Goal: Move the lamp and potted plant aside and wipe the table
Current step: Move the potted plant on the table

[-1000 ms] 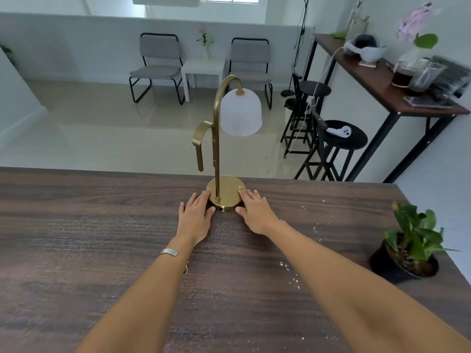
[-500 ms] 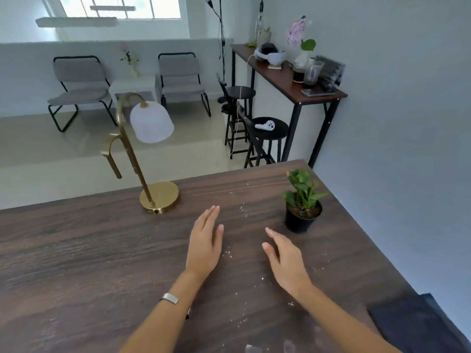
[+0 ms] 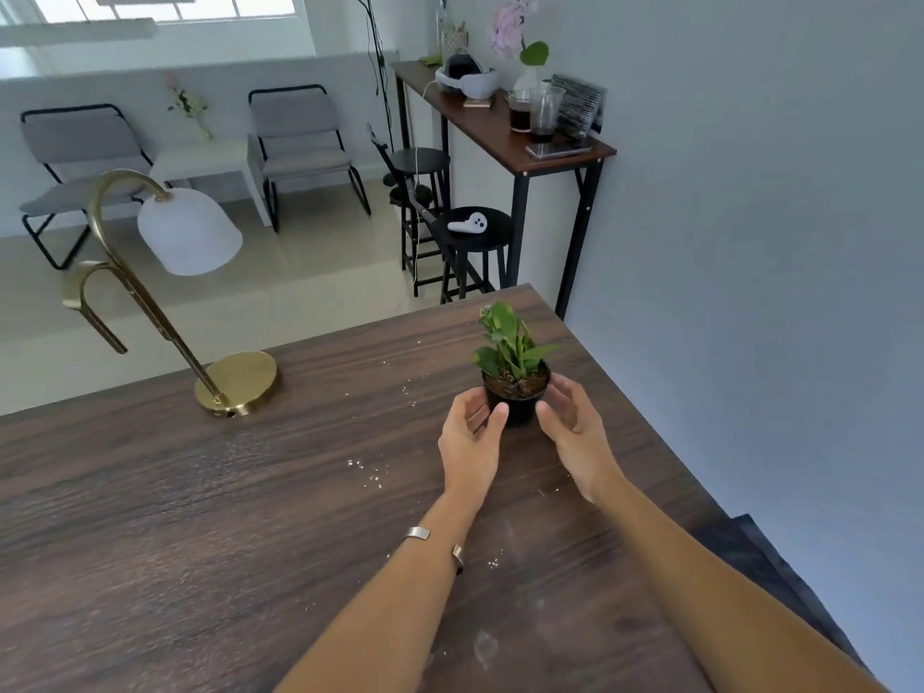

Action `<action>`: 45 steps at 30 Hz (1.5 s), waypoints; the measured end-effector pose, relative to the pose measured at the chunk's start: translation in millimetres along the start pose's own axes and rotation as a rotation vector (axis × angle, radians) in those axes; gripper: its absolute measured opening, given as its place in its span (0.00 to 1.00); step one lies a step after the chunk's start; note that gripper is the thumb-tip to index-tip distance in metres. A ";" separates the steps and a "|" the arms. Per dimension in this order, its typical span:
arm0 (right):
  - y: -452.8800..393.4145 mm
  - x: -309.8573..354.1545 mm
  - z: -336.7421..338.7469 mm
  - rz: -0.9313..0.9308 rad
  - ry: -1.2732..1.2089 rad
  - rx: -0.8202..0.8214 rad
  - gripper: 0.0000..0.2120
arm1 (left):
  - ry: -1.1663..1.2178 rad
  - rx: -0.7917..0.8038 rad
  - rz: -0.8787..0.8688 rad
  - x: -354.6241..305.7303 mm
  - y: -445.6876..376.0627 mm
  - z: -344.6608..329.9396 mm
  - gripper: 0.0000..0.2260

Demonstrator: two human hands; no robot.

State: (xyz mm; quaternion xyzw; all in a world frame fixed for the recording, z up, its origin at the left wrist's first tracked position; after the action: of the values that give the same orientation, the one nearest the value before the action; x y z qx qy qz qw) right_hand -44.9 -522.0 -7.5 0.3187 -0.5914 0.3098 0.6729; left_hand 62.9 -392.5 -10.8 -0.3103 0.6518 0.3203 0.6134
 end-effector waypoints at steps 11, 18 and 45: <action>-15.6 11.1 -28.7 -0.010 -0.072 0.072 0.24 | 0.023 -0.002 -0.020 -9.0 -8.9 20.8 0.17; -36.1 47.3 -116.9 0.078 -0.099 0.204 0.22 | -0.043 -0.179 -0.103 -49.5 -5.2 110.2 0.16; -7.4 47.6 -323.4 -0.039 0.212 0.617 0.27 | -0.359 -0.424 0.006 -24.4 66.3 307.0 0.24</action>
State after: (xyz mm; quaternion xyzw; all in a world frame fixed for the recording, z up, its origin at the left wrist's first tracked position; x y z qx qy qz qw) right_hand 159.6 -267.3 7.8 0.4846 -0.3900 0.4929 0.6084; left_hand 195.9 -107.3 3.0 -0.3683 0.4520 0.5013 0.6394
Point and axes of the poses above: each hand's wrist, its own y-axis away from the middle knuckle, its own z-axis out of the back of the hand, x = y × z, the point moved 8 cm from there along -y, towards the middle knuckle, and after that the axes turned 7 degrees about x, right-handed, at the moved point
